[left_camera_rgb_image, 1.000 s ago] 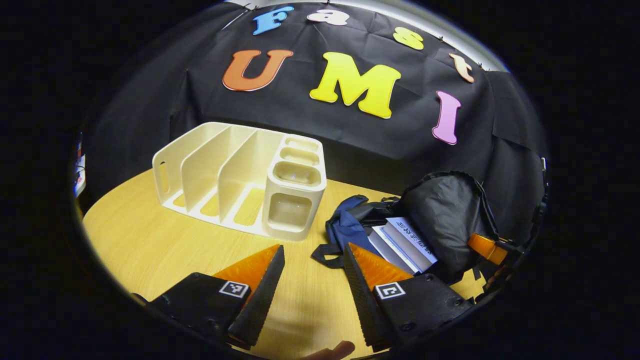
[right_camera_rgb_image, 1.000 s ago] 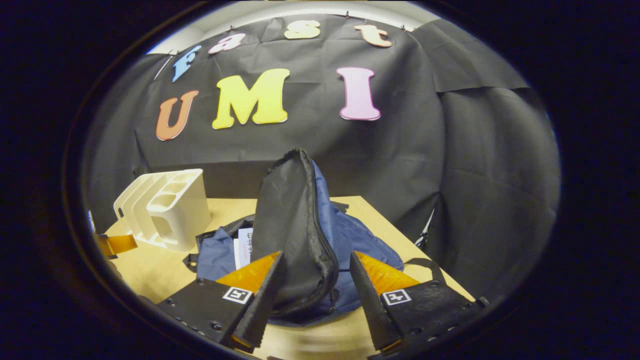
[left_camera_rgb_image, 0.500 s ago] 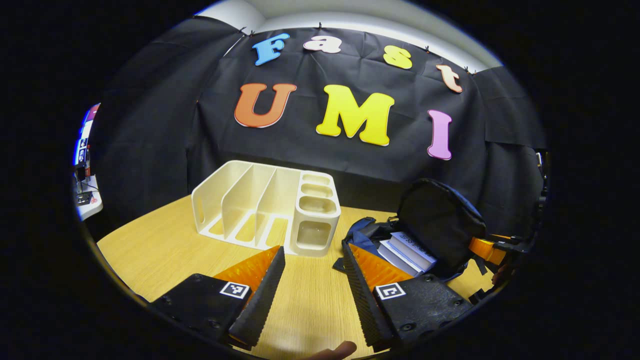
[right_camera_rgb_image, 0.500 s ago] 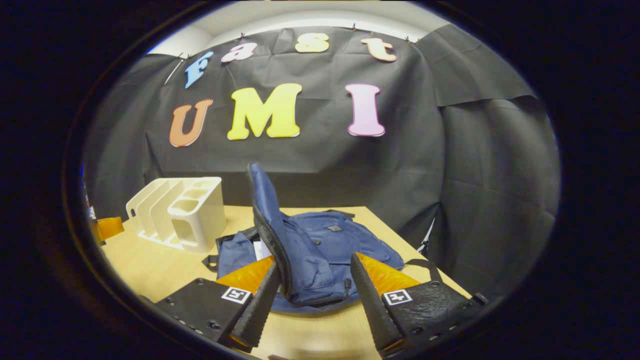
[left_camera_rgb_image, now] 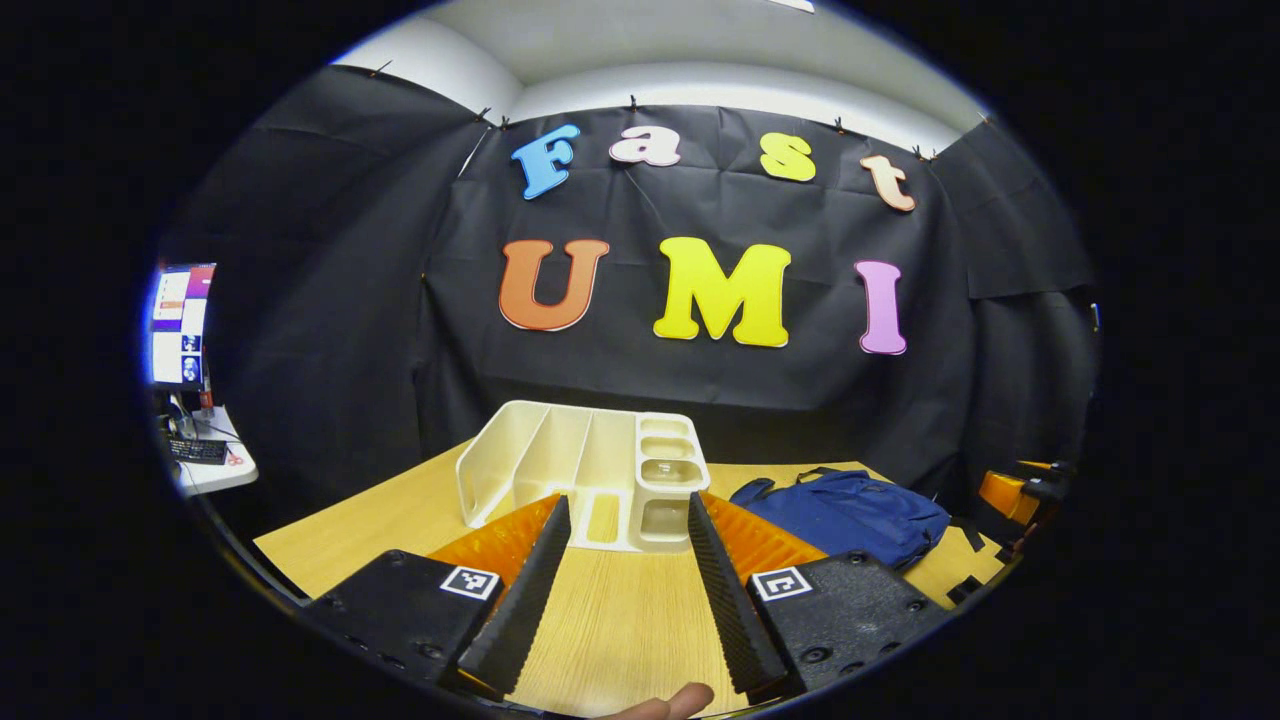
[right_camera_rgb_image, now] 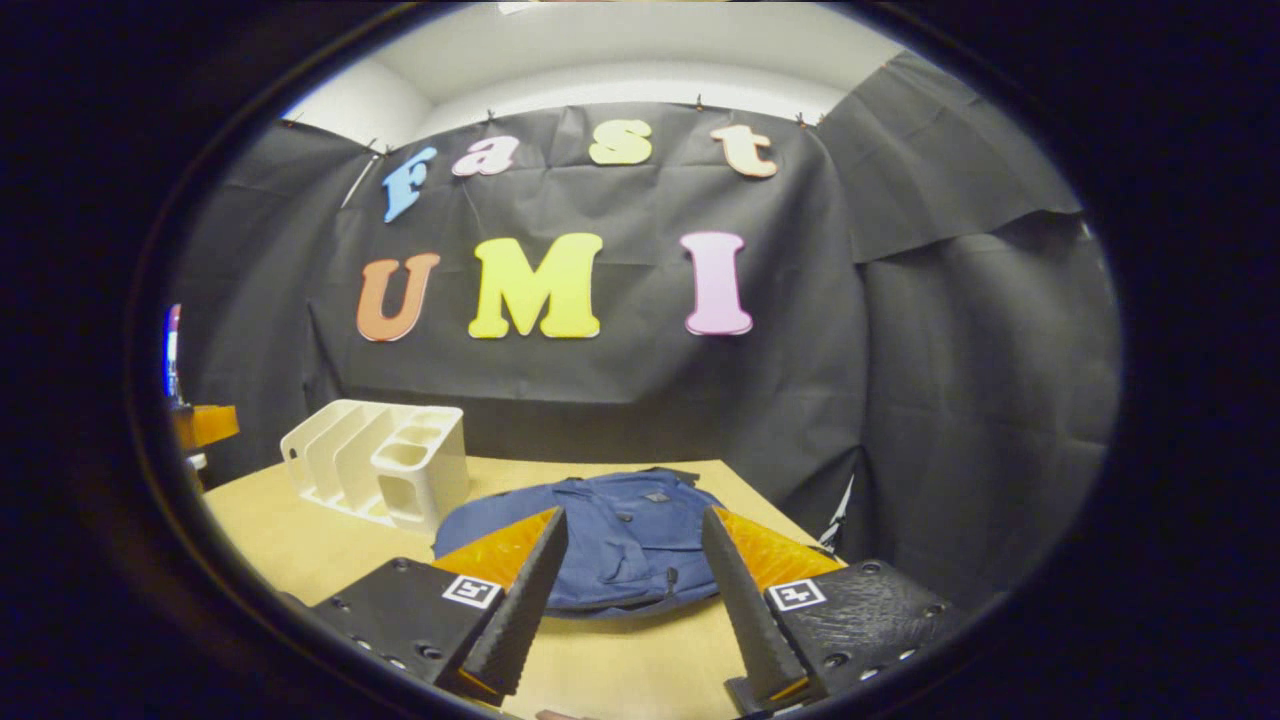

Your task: Open the schoolbag, grab two books from the bookshelf and put them into the schoolbag.

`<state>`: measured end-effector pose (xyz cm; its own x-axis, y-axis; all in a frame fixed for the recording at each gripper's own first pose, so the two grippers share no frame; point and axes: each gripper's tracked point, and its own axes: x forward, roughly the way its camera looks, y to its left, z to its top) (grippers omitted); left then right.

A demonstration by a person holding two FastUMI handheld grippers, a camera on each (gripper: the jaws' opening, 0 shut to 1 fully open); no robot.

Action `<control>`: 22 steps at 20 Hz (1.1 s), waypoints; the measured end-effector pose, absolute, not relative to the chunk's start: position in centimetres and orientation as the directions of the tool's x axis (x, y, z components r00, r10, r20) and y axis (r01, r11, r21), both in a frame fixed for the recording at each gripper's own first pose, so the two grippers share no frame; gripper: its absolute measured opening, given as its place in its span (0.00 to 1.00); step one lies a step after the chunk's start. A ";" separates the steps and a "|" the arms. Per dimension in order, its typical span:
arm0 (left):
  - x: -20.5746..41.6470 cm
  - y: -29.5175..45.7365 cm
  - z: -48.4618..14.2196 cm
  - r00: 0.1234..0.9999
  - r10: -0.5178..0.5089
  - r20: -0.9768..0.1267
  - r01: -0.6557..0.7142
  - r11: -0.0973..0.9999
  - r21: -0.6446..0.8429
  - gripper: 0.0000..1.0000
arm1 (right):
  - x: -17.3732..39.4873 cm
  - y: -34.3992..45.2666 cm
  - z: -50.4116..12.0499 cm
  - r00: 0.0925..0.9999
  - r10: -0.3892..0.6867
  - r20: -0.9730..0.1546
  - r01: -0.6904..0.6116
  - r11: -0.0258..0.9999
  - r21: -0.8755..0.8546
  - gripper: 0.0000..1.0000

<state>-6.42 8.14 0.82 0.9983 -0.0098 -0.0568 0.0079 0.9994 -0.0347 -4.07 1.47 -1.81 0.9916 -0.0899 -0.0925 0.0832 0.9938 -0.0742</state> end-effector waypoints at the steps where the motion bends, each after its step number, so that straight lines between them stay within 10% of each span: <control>1: -6.5 8.4 0.8 0.998 0.001 -0.055 -0.002 1.000 -0.023 0.77 | -4.3 1.0 -1.9 0.992 -0.095 -0.086 0.088 0.993 -0.079 0.82; 22: -6.3 6.0 0.0 0.996 -0.037 -0.077 0.035 0.999 -0.026 0.95 | -6.2 0.1 -1.6 0.995 -0.089 -0.043 0.086 0.993 -0.083 0.98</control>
<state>-6.27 5.99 -0.01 0.9963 -0.0371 -0.0771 0.0352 0.9990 -0.0264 -6.16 0.11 -1.57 0.9951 -0.0894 -0.0427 0.0856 0.9928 -0.0834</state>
